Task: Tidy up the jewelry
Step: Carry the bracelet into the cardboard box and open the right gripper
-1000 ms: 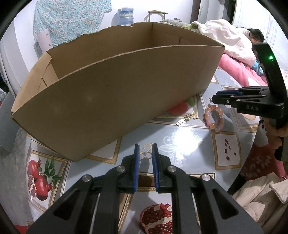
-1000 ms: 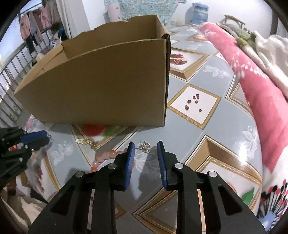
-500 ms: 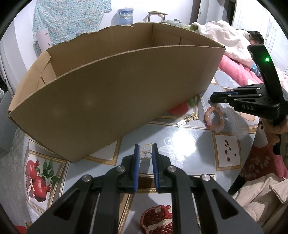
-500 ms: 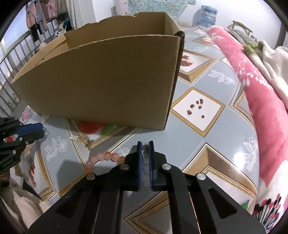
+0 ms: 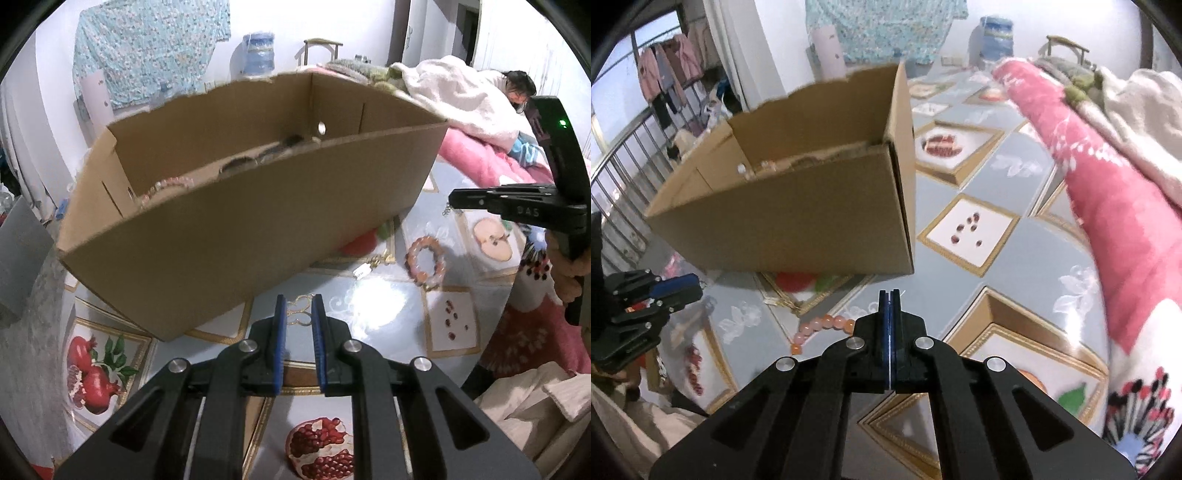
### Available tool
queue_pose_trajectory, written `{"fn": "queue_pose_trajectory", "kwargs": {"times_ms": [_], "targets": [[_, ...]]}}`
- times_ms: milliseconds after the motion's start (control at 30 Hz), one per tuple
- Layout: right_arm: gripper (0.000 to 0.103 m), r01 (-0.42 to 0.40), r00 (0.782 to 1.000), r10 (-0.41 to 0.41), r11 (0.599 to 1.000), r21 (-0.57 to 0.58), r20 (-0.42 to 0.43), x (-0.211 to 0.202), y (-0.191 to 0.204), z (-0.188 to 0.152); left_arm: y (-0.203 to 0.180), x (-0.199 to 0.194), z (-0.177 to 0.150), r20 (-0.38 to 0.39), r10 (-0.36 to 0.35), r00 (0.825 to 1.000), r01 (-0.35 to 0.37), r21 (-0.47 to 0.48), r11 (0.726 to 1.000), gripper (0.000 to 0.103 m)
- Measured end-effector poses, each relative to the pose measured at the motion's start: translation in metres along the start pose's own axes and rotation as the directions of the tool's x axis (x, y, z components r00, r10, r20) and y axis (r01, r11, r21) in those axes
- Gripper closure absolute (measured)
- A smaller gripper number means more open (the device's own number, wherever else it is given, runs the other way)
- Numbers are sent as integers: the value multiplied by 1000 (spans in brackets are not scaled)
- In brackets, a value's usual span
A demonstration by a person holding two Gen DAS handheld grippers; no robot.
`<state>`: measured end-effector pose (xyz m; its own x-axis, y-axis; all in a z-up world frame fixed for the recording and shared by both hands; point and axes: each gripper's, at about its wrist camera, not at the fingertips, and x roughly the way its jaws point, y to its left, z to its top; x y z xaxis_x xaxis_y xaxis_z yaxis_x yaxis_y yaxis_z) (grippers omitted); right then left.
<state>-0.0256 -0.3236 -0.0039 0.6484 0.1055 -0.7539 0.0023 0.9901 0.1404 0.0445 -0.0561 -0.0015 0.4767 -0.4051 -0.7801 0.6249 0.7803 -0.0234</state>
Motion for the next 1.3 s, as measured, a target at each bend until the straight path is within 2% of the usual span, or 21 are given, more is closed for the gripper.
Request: {"fn": "queue_pose_trajectory", "kwargs": {"times_ms": [233, 433, 567, 633, 733, 833, 933, 1033, 1133, 1167, 1233, 1300], "targets": [[103, -52, 989, 58, 998, -45, 137, -50, 15, 19, -3, -50, 20, 116, -14, 993, 12, 17, 1000, 90], [103, -141, 948, 175, 980, -141, 266, -82, 38, 58, -8, -92, 50, 242, -34, 970, 19, 63, 998, 90], [103, -208, 928, 250, 963, -173, 277, -72, 45, 85, -1, -97, 71, 292, -26, 956, 4, 76, 997, 90], [103, -235, 927, 275, 956, -177, 254, -58, 48, 100, 7, -88, 79, 283, -30, 959, 12, 64, 998, 90], [103, -271, 938, 299, 949, -164, 178, -25, 50, 121, 25, -59, 95, 230, -46, 972, 44, 14, 999, 90], [103, -270, 953, 286, 952, -142, 102, 12, 51, 141, 44, -31, 108, 174, -64, 983, 73, -45, 996, 90], [103, -278, 959, 284, 953, -122, 30, 36, 52, 153, 59, -8, 120, 125, -102, 987, 114, -95, 989, 90], [98, -261, 965, 260, 958, -117, -17, 55, 52, 162, 70, 10, 125, 75, -137, 988, 146, -136, 980, 90], [91, -246, 969, 245, 964, -102, -16, 58, 47, 166, 84, 25, 127, 24, -150, 988, 152, -209, 966, 88], [89, -246, 969, 246, 965, -94, -7, 57, 45, 167, 87, 26, 127, 27, -155, 988, 157, -227, 961, 86], [87, -249, 968, 251, 965, -84, 9, 54, 39, 170, 91, 25, 126, 44, -164, 986, 169, -248, 954, 75], [85, -248, 968, 251, 966, -73, 25, 51, 34, 170, 92, 23, 127, 59, -158, 986, 168, -255, 952, 72]]}}
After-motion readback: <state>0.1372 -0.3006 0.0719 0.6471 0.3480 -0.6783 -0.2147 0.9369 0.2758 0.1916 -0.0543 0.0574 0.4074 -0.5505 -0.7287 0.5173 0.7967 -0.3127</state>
